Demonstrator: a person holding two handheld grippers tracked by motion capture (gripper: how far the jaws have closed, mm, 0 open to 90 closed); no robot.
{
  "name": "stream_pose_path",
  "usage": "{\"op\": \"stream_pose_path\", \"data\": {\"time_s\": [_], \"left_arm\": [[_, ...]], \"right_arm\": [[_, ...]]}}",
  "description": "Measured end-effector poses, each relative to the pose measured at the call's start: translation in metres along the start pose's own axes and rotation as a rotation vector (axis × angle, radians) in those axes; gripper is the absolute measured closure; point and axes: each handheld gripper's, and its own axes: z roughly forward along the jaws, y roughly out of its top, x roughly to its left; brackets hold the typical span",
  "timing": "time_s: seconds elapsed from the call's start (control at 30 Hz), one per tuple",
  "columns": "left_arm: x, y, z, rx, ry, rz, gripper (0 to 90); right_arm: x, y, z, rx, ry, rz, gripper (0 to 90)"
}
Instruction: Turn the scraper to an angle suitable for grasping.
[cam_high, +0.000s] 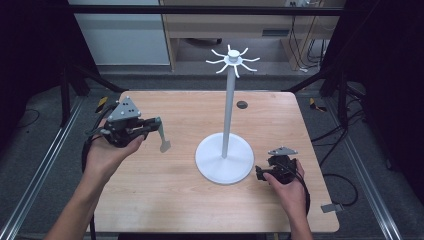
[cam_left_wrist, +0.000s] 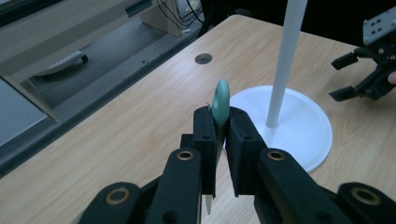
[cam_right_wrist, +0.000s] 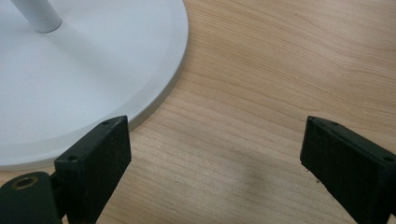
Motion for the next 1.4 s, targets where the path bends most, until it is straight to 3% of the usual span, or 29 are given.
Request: {"op": "stream_pose_path", "data": {"time_s": [0.17, 0.37, 0.43, 0.77, 1.4], "left_arm": [[0.005, 0.023, 0.002, -0.016, 0.006, -0.015, 82.8], [0.007, 0.045, 0.007, -0.007, 0.02, -0.006, 82.8], [0.009, 0.059, 0.009, -0.014, 0.023, 0.001, 82.8], [0.017, 0.103, 0.021, -0.034, 0.041, -0.01, 82.8], [0.008, 0.149, 0.036, -0.064, 0.057, 0.016, 82.9]], "right_arm": [[0.0, 0.0, 0.0, -0.003, 0.0, 0.004, 9.1], [0.0, 0.0, -0.001, -0.007, 0.001, 0.007, 9.0], [0.001, 0.001, -0.001, -0.008, 0.006, 0.006, 9.1], [0.0, 0.002, -0.002, -0.029, 0.017, 0.024, 9.2], [-0.002, 0.001, -0.005, -0.044, 0.02, 0.043, 9.2]]}}
